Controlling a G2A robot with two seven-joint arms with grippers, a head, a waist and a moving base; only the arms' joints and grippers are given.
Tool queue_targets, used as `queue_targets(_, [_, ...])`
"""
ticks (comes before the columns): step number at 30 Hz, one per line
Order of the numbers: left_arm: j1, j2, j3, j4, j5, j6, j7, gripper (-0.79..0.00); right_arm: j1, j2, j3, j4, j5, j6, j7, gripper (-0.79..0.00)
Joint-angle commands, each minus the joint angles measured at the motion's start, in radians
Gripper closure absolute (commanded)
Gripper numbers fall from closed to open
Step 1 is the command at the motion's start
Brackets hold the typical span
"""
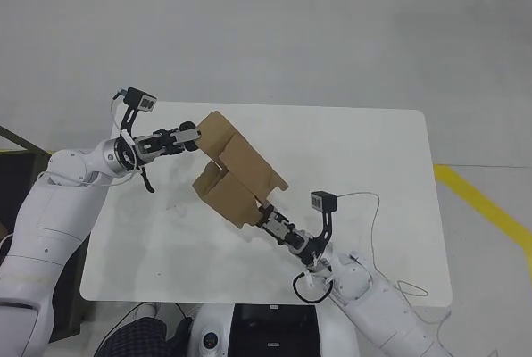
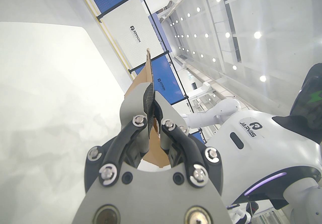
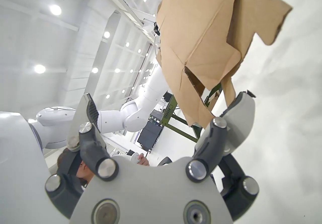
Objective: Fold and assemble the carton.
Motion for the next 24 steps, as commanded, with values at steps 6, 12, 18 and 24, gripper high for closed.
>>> queue_targets(6, [0.0, 0.0, 0.0, 0.0, 0.0, 0.0, 0.0, 0.0, -0.022, 0.004, 0.002, -0.019, 0.068, -0.001, 0.048, -0.785])
queue_targets(12, [0.0, 0.0, 0.0, 0.0, 0.0, 0.0, 0.0, 0.0, -0.038, 0.007, 0.01, -0.031, 0.096, -0.005, 0.068, -0.785])
queue_targets(18, [0.0, 0.0, 0.0, 0.0, 0.0, 0.0, 0.0, 0.0, -0.056, 0.013, 0.027, -0.047, 0.115, -0.007, 0.086, -0.785])
queue_targets(24, [0.0, 0.0, 0.0, 0.0, 0.0, 0.0, 0.0, 0.0, -0.072, 0.018, 0.046, -0.075, 0.123, -0.016, 0.098, -0.785])
